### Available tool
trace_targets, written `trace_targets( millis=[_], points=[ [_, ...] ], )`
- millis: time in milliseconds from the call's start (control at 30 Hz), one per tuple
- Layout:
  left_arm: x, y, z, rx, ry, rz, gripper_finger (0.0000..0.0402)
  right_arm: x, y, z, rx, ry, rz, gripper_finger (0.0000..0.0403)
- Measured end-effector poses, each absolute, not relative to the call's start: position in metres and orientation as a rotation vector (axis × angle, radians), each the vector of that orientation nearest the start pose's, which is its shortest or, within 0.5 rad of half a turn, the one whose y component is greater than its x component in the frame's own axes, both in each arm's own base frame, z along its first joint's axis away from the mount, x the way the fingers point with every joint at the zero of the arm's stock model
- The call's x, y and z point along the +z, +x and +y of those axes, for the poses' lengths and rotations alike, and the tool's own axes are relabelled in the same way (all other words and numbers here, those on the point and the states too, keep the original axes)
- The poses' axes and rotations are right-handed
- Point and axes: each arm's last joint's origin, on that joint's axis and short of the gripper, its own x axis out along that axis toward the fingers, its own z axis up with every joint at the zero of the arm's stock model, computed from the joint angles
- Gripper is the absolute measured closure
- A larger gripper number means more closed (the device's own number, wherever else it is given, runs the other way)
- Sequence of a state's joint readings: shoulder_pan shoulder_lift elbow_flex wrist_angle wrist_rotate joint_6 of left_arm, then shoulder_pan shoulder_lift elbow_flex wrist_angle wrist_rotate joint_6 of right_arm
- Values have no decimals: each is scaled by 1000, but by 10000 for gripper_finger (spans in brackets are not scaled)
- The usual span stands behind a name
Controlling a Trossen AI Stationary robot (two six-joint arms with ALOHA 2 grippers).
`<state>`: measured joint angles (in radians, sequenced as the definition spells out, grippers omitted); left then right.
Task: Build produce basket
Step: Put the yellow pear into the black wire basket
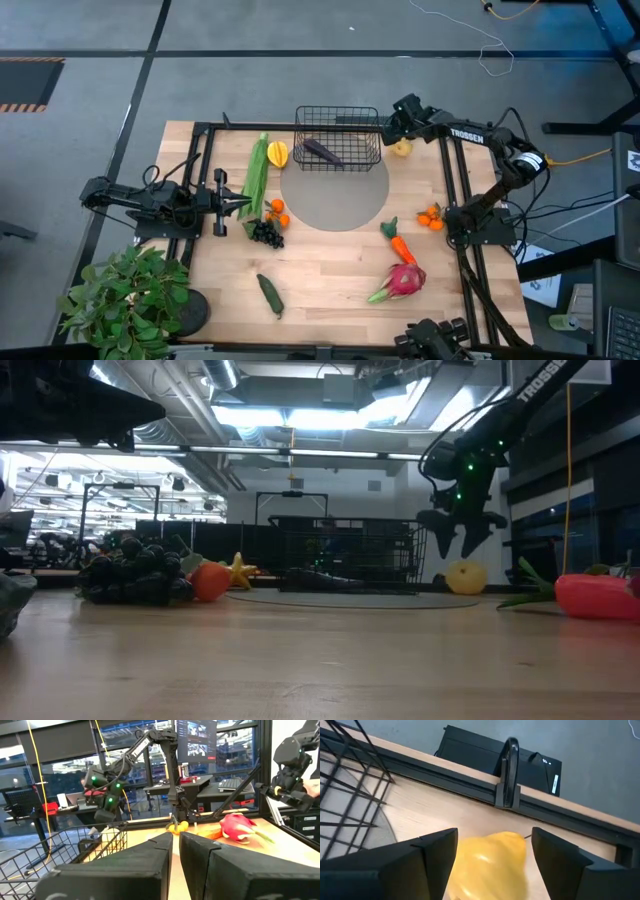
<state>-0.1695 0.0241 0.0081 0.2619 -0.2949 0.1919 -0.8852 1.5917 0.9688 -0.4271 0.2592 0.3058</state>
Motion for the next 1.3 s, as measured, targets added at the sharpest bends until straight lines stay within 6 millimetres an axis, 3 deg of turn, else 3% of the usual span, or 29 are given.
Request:
trace_targets(
  millis=[167,433,600,800,867,967,1133,1233,1300],
  points=[
    [189,95,-8,147,132,-227,379,179,182,-236,-1187,618,958,160],
    [189,95,-8,146,129,-227,379,168,162,-211,-1133,729,1301,160],
    [189,95,-8,146,129,-227,379,167,158,-205,-1121,725,1389,160],
    [189,95,-8,146,129,-227,379,167,167,-200,-829,635,1427,160],
    [189,95,-8,146,129,-227,379,167,170,-197,-879,649,1419,160],
    [189,95,-8,146,129,-227,379,168,168,-199,-1124,601,1411,160],
    [189,95,-8,146,129,-227,379,172,162,-204,-1477,396,1386,160],
    [189,95,-8,146,129,-227,379,174,158,-203,-1554,342,1410,160],
    [189,95,-8,146,129,-227,379,173,154,-197,-1519,433,1459,160]
  ],
)
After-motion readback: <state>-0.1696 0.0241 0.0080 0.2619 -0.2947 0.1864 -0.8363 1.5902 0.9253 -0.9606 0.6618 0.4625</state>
